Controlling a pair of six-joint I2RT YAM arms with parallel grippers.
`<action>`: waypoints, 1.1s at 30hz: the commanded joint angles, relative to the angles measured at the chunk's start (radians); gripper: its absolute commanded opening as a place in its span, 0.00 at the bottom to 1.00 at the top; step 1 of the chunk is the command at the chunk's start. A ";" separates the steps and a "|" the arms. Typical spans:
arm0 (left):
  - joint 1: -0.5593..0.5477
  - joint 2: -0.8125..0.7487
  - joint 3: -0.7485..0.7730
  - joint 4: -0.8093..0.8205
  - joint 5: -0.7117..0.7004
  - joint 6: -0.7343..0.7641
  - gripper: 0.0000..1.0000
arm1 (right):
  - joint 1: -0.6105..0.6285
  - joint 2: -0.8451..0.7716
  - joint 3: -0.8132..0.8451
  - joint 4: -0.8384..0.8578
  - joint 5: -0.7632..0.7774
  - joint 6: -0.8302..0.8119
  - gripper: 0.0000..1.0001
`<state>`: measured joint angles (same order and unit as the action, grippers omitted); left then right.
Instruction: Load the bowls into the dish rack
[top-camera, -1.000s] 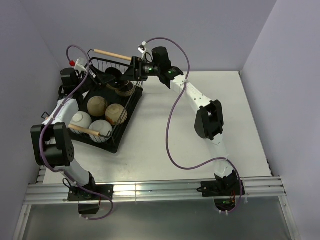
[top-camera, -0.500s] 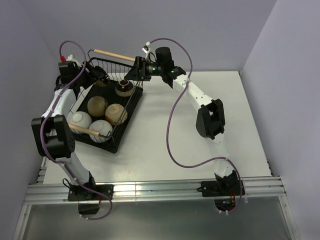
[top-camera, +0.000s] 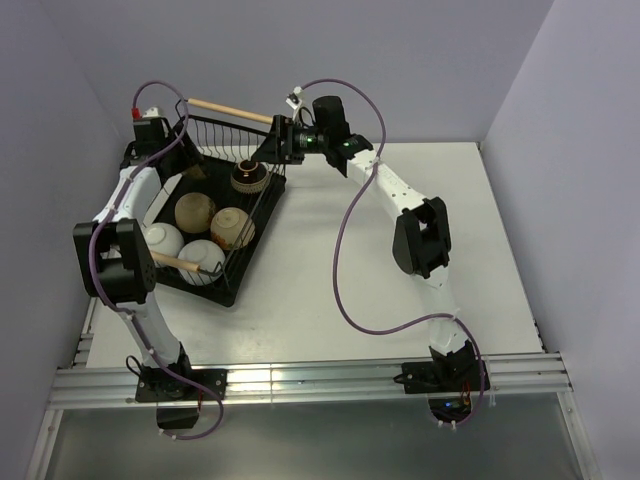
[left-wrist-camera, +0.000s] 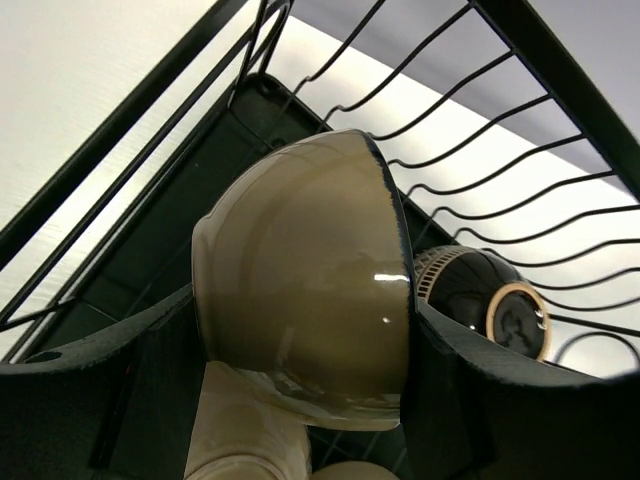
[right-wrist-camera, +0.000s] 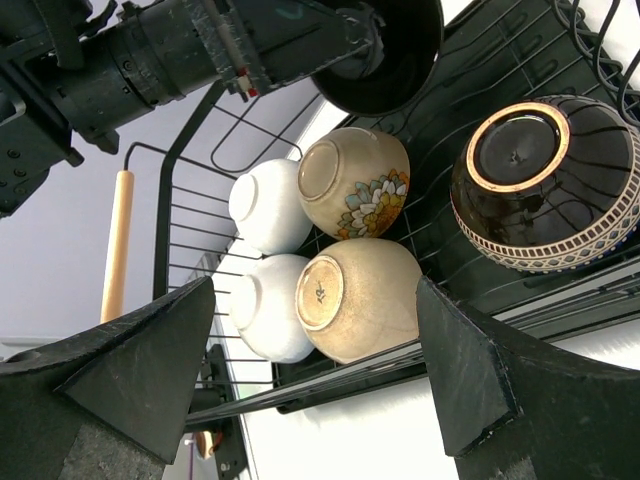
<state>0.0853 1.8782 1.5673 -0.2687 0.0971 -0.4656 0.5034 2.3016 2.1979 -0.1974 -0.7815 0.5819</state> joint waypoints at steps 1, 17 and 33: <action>-0.030 -0.013 0.086 0.043 -0.092 0.085 0.00 | -0.009 -0.051 -0.007 0.039 -0.019 -0.016 0.88; -0.150 0.025 0.112 0.097 -0.402 0.441 0.00 | -0.019 -0.048 -0.009 0.035 -0.018 -0.022 0.89; -0.205 0.096 0.099 0.125 -0.550 0.818 0.00 | -0.029 -0.051 -0.018 0.030 -0.024 -0.024 0.89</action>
<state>-0.1169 1.9770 1.6215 -0.2138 -0.3973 0.2707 0.4862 2.3016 2.1849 -0.1955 -0.7929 0.5751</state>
